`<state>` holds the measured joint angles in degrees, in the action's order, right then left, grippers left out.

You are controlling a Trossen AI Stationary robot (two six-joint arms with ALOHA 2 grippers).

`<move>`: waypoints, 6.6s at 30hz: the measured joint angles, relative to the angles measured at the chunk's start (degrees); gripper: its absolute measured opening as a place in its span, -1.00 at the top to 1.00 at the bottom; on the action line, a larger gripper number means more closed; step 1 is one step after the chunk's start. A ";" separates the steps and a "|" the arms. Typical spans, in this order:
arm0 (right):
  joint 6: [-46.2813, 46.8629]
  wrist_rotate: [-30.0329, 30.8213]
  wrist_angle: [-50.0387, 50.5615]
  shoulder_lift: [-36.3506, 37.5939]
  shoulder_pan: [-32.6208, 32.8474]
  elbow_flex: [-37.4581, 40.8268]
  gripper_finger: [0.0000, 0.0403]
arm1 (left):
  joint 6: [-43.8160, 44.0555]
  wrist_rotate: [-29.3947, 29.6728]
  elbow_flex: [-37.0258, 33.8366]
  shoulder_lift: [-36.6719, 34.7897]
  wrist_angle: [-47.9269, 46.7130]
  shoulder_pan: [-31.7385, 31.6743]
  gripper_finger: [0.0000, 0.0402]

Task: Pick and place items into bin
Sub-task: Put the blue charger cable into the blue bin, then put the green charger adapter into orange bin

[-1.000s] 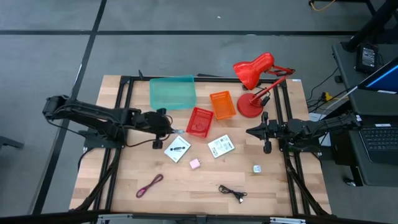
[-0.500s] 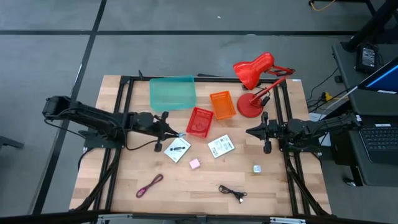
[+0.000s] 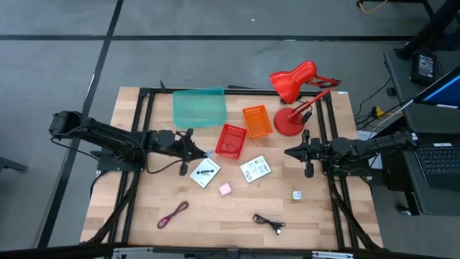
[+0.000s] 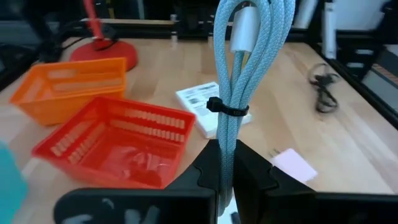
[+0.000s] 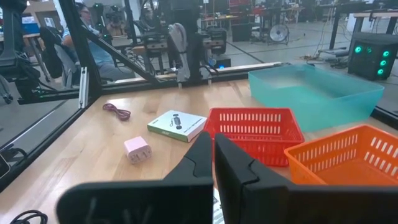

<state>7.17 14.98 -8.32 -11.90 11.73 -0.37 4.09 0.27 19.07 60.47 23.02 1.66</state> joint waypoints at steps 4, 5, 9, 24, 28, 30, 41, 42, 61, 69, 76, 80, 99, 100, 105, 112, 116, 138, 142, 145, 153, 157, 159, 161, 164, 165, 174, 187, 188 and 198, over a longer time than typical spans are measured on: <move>-0.23 0.00 0.02 0.00 0.00 -0.02 1.00 | 3.19 4.59 0.00 0.00 -0.01 -0.01 0.92; -0.26 0.00 0.02 0.00 0.00 -0.01 1.00 | 3.63 5.50 0.00 0.00 -0.01 -0.01 0.92; -0.55 0.00 0.09 0.00 0.00 -0.01 1.00 | 6.31 11.56 0.00 0.00 -0.01 -0.01 0.92; -3.32 0.07 0.09 0.00 0.00 -0.01 1.00 | 12.62 29.69 0.01 0.00 -1.62 -6.77 0.92; -4.33 1.57 0.04 0.01 -0.17 -0.01 1.00 | 13.23 29.54 1.10 0.04 -6.06 -11.11 0.92; -4.74 2.66 0.02 0.01 -0.49 0.00 1.00 | 13.72 27.74 3.07 0.04 -10.67 -13.67 0.92; -4.87 4.48 0.02 0.00 -2.32 -0.02 1.00 | 9.84 24.99 14.30 0.56 -31.77 -25.51 0.92; -4.89 4.48 0.02 0.02 -2.32 -0.01 1.00 | 9.44 25.09 14.57 0.84 -32.43 -26.48 0.92; -4.89 4.48 0.04 0.02 -2.32 0.00 1.00 | 4.09 17.72 17.27 16.88 -33.66 -37.28 0.92; -6.18 4.46 0.04 0.00 -2.32 0.01 1.00 | 4.09 15.97 17.25 21.10 -33.43 -38.62 0.91; -6.19 4.48 0.04 0.00 -2.34 0.00 1.00 | 2.25 15.44 17.25 21.11 -33.11 -38.61 0.80; -6.20 4.48 0.04 0.00 -2.32 0.00 1.00 | 2.15 15.44 17.25 21.11 -33.11 -38.59 0.77; -5.97 4.46 0.07 0.02 -2.34 -0.01 1.00 | -4.28 16.00 17.20 18.18 -28.71 -38.34 0.51; -5.93 4.46 0.07 0.02 -2.34 -0.01 1.00 | -4.33 15.40 17.20 17.06 -28.44 -38.17 0.51; -5.89 4.46 0.07 0.02 -2.34 0.00 1.00 | -5.73 11.60 17.20 9.85 -27.85 -35.66 0.56; -5.77 4.46 0.08 0.02 -2.32 -0.01 1.00 | -9.36 8.85 17.20 0.13 -27.97 -27.29 0.80; -4.32 4.44 1.40 0.01 -2.32 -0.01 1.00 | -9.39 8.86 17.20 -3.32 -28.99 -21.90 0.97; 0.39 1.80 3.79 0.02 -0.42 -0.01 1.00 | -3.74 19.11 8.06 -4.94 -14.40 7.72 1.00; 1.76 1.55 3.76 0.02 -0.42 0.01 1.00 | -0.12 19.83 3.06 -4.94 -8.24 11.39 0.99; 1.71 -0.45 3.51 0.02 -0.42 -0.01 1.00 | 1.20 23.47 0.01 -4.94 -4.61 14.25 1.00; 2.21 -2.80 3.70 0.04 -0.42 -0.02 1.00 | 5.38 27.58 -4.05 -4.94 -3.23 20.03 0.99; 1.92 -2.94 4.06 0.04 -0.42 -0.01 1.00 | 7.13 29.41 -5.84 -4.94 -2.43 22.07 0.99; 1.58 -3.08 4.09 0.02 -0.42 0.00 1.00 | 8.24 30.16 -6.60 -4.94 -1.74 22.75 0.99; 1.76 -3.09 4.09 0.02 -0.42 -0.01 1.00 | 9.09 30.35 -6.67 -4.92 -1.84 23.17 0.99; 1.78 -3.08 4.06 0.02 -0.42 -0.02 1.00 | 9.23 30.26 -6.67 -4.92 -1.69 23.53 0.99; 1.78 -3.10 4.04 0.02 -0.42 -0.02 1.00 | 9.08 30.25 -6.67 -4.92 -1.61 23.55 0.99; 6.88 -6.75 4.00 0.02 -0.37 -0.06 1.00 | 8.77 30.13 -6.67 -4.92 -1.79 23.53 0.98; 14.33 -10.99 22.29 -2.46 3.88 -8.33 1.00 | 8.66 30.13 -6.65 -4.92 -1.96 23.53 0.98; 15.15 -10.99 23.60 -3.24 4.51 -9.17 1.00 | 8.65 30.17 -6.66 -4.92 -1.95 23.53 0.98; 17.45 -4.92 30.53 -15.69 13.97 -18.51 1.00 | 8.73 31.66 -6.65 -4.92 -1.85 23.53 0.98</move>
<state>24.62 10.07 22.21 -27.59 25.69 -18.88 12.82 31.92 12.42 55.55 21.17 25.19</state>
